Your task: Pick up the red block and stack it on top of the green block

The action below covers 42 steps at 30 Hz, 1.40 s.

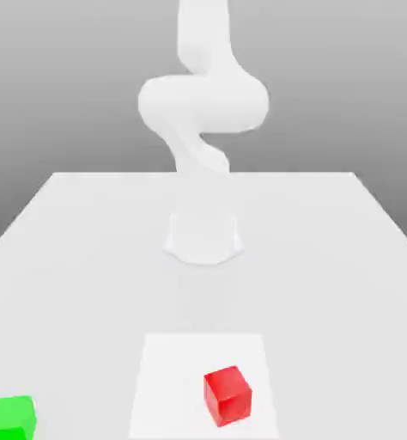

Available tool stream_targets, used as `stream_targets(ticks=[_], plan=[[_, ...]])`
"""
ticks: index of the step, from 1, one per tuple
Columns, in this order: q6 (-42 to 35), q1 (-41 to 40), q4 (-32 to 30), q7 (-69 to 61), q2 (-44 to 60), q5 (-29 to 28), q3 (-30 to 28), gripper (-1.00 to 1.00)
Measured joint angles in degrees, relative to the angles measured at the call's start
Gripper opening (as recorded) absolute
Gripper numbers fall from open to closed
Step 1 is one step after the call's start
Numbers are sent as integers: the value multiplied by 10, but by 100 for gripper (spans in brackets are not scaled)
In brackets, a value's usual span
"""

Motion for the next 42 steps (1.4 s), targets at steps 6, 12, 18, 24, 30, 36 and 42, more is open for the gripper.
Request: stream_targets(ticks=[6, 12, 18, 24, 30, 36, 42], plan=[[55, 26, -34, -54, 128, 12, -16, 0], [108, 44, -67, -106, 253, 23, -23, 0], [162, 55, -100, -152, 378, 26, -22, 0], [221, 59, -127, -181, 501, 10, -20, 0], [301, 53, -116, -190, 600, 19, -11, -100], [303, 52, -116, -190, 602, 18, -11, -100], [212, 45, -116, -177, 512, 13, -29, -100]])
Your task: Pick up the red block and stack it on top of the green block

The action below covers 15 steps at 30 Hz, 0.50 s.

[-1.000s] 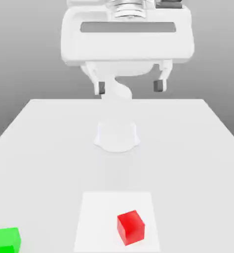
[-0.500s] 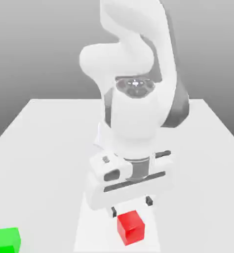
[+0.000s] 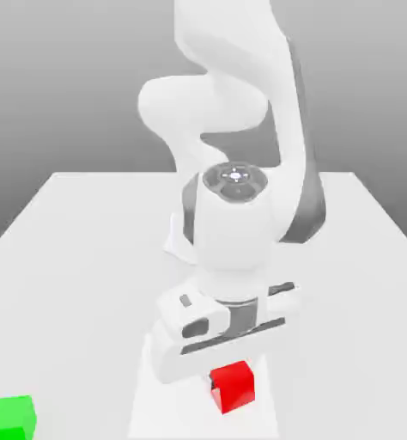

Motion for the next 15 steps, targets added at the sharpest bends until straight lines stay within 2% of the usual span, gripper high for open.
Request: stream_targets(ticks=[8, 12, 13, 15], plan=[[-90, -114, 125, 38, 43, 51, -104, -100], [-66, -168, 178, 31, 124, 100, -116, -100], [-54, -174, 182, 27, 140, 108, -111, 100], [-54, -174, 182, 27, 140, 108, -111, 100]])
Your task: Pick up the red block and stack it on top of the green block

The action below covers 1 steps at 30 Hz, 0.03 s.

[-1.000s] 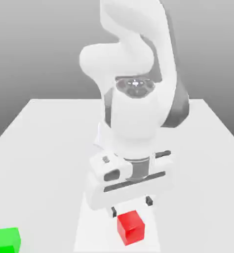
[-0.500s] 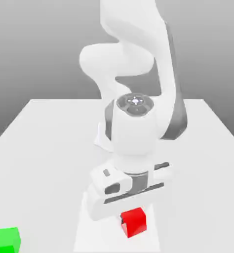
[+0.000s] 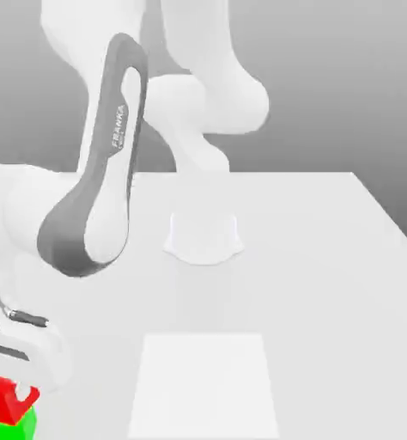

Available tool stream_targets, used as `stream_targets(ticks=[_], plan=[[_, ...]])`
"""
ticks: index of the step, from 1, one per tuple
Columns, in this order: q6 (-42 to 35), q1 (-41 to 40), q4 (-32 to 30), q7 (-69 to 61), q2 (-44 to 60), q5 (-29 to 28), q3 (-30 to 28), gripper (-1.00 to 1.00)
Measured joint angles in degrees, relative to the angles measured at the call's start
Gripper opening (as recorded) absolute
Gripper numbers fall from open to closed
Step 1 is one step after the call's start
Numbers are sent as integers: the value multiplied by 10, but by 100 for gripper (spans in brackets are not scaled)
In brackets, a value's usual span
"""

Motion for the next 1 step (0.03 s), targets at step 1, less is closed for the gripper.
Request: stream_targets(ticks=[1], plan=[[0, 0, 0, 0, 0, 0, 0, 100]])
